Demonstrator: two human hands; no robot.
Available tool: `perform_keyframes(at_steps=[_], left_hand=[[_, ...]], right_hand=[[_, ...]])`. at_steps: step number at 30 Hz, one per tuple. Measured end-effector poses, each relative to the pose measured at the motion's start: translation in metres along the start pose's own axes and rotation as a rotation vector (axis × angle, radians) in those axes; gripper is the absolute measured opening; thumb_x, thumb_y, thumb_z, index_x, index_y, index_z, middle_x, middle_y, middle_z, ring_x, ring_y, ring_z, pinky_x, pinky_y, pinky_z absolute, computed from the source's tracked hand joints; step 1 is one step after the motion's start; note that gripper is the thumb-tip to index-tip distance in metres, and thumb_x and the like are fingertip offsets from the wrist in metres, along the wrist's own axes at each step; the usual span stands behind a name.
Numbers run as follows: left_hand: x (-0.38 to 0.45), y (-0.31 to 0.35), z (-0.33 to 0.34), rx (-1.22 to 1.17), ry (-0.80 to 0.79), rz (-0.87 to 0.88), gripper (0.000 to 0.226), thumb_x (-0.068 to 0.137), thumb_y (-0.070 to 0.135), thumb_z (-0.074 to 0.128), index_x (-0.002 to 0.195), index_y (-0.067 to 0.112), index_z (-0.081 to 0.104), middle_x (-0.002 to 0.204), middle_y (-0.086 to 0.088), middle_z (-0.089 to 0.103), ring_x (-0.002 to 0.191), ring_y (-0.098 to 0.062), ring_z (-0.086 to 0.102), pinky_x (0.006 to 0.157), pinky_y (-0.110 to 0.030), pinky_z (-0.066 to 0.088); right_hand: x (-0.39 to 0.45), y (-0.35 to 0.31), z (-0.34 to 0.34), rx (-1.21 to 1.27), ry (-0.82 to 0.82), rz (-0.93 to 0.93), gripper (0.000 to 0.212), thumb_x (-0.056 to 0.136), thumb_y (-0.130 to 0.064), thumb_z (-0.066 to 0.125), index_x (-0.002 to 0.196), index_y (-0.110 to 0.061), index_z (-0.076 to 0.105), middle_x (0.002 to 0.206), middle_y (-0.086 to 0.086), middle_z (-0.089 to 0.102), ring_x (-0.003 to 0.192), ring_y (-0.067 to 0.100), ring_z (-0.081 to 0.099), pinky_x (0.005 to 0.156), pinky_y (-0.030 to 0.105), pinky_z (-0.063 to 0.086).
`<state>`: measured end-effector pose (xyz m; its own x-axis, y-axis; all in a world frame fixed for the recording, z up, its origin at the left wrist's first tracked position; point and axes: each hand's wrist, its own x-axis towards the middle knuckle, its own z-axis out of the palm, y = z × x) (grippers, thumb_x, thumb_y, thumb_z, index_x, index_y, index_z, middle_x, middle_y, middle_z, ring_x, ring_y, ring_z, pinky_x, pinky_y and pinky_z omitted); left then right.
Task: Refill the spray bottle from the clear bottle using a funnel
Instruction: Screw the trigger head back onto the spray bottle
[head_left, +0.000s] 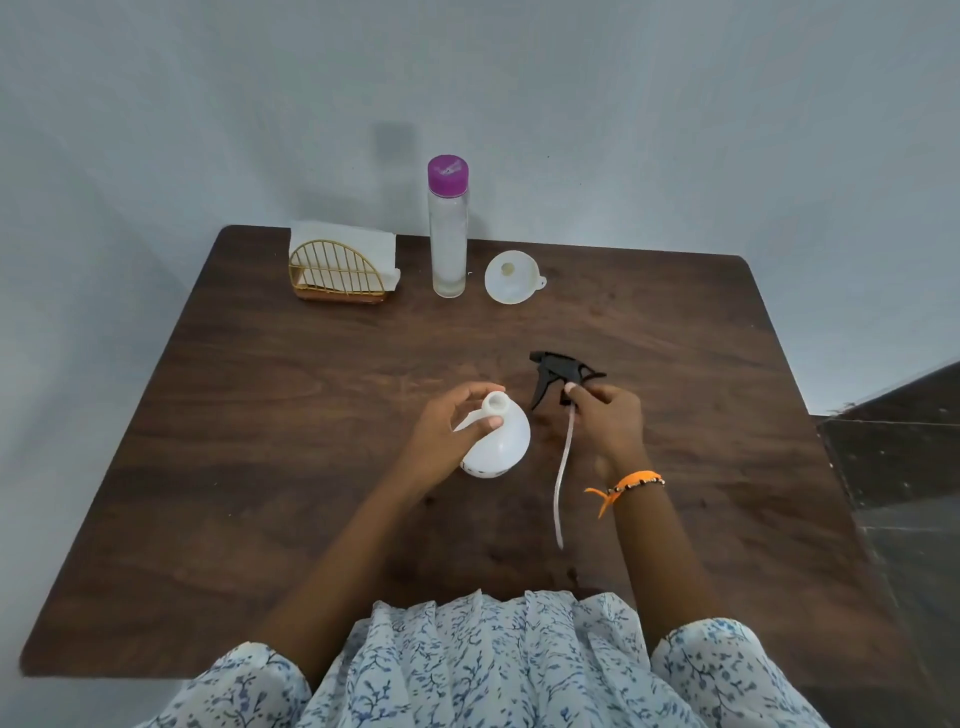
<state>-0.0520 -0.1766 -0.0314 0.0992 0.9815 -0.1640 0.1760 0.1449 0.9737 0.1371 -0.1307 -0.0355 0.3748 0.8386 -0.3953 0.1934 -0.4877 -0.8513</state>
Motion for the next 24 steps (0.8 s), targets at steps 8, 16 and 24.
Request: perform_keyframes(at_steps=[8, 16, 24], left_hand=[[0.001, -0.002, 0.002, -0.01, -0.002, 0.031, 0.029, 0.076, 0.032, 0.061, 0.105, 0.029, 0.061, 0.111, 0.01, 0.064, 0.105, -0.011, 0.059, 0.086, -0.025, 0.048], [0.004, -0.006, 0.001, -0.033, -0.015, 0.061, 0.031, 0.076, 0.027, 0.061, 0.106, 0.025, 0.061, 0.108, 0.008, 0.064, 0.099, -0.005, 0.06, 0.08, -0.013, 0.049], [0.006, -0.009, 0.002, -0.053, -0.018, 0.081, 0.028, 0.075, 0.026, 0.062, 0.102, 0.03, 0.061, 0.108, 0.008, 0.065, 0.102, -0.011, 0.061, 0.083, -0.016, 0.048]], right_hand=[[-0.048, -0.073, -0.017, 0.247, -0.139, -0.265, 0.023, 0.09, -0.01, 0.059, 0.111, -0.002, 0.061, 0.105, 0.009, 0.068, 0.1, 0.019, 0.063, 0.093, 0.036, 0.049], [-0.092, -0.12, -0.026, 0.471, -0.183, -0.437, 0.024, 0.093, -0.006, 0.053, 0.115, 0.002, 0.055, 0.109, 0.015, 0.066, 0.102, 0.021, 0.065, 0.093, 0.031, 0.051], [-0.108, -0.132, -0.023, 0.4, -0.186, -0.486, 0.022, 0.093, -0.006, 0.053, 0.114, -0.001, 0.055, 0.104, 0.011, 0.067, 0.093, 0.012, 0.066, 0.089, 0.025, 0.052]])
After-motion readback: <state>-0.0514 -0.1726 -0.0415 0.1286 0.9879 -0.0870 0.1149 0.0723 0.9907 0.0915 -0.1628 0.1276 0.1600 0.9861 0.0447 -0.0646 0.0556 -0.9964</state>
